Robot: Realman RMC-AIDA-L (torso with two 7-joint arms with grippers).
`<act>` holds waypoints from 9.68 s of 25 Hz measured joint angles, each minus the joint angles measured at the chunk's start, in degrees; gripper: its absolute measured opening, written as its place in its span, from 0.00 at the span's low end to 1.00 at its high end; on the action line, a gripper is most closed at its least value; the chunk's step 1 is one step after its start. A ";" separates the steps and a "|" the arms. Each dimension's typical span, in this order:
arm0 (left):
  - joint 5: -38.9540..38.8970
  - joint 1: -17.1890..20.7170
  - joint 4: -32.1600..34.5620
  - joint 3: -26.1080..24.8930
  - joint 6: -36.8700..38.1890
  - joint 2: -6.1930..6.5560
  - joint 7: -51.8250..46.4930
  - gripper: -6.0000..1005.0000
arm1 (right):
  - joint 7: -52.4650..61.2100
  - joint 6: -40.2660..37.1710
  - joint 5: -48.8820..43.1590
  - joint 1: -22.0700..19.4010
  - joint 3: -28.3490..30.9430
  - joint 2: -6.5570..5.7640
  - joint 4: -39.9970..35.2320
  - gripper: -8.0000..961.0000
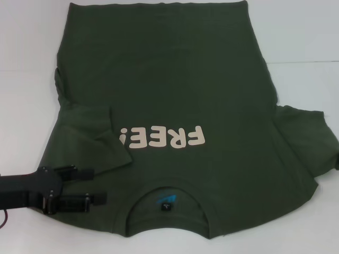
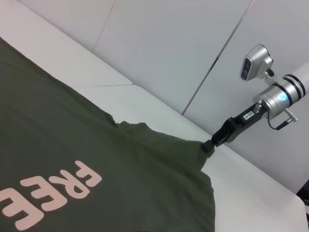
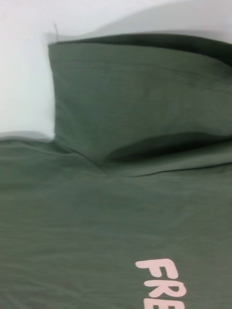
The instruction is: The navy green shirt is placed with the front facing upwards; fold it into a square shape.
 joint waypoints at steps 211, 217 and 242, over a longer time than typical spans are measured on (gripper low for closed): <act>0.02 -1.65 -2.12 0.42 -1.77 -0.09 0.32 0.88 | 2.11 32.57 13.41 11.59 -15.75 5.28 13.05 0.05; 0.14 -1.66 -2.12 0.46 -2.13 -0.08 0.33 0.88 | -0.29 36.86 16.43 11.59 -15.64 6.88 15.26 0.05; 0.35 -1.43 -2.11 0.40 -2.53 -0.17 0.33 0.88 | -10.28 43.13 32.09 8.77 -15.45 8.99 17.12 0.09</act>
